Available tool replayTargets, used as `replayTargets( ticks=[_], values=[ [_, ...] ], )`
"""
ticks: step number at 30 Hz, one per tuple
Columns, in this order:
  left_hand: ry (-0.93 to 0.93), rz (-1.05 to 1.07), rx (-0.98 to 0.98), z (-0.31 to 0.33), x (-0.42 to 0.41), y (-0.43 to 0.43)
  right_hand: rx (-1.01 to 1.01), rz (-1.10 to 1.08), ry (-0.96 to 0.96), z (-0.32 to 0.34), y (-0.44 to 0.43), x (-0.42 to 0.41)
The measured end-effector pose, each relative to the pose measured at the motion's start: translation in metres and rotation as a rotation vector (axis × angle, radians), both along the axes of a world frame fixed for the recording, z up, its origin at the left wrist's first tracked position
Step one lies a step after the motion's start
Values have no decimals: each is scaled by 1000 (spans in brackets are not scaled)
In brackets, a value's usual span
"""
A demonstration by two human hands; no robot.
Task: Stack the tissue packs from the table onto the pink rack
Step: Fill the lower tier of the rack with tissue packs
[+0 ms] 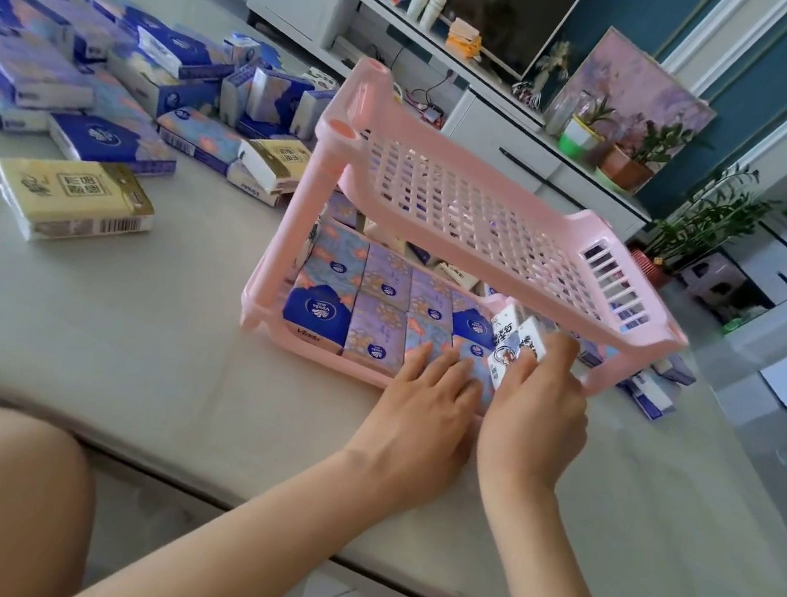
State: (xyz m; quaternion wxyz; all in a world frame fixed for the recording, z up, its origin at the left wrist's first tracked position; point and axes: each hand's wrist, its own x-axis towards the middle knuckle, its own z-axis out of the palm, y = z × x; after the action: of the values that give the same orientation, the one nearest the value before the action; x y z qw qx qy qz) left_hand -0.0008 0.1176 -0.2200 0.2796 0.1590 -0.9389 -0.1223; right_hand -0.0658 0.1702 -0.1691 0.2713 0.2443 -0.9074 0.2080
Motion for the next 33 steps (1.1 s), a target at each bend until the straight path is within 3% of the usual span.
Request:
replayTargets(
  ticks=[9, 12, 17, 21, 28, 33],
  values=[
    [2, -15, -7, -1, 1, 1, -134, 64, 166, -17, -5, 10],
    [1, -12, -18, -1, 1, -1, -107, -21, 27, -12, -8, 9],
    [2, 0, -28, -3, 1, 0, 380, -169, 10, 12, -1, 3],
    [3, 13, -44, -4, 0, -1, 724, -110, 77, 23, 12, 5],
    [8, 24, -76, -3, 1, 0, 579, 77, 218, 1, 29, -7],
    [4, 21, -121, 1, 3, 0, 539, 221, 90, 2, 40, -16]
  ],
)
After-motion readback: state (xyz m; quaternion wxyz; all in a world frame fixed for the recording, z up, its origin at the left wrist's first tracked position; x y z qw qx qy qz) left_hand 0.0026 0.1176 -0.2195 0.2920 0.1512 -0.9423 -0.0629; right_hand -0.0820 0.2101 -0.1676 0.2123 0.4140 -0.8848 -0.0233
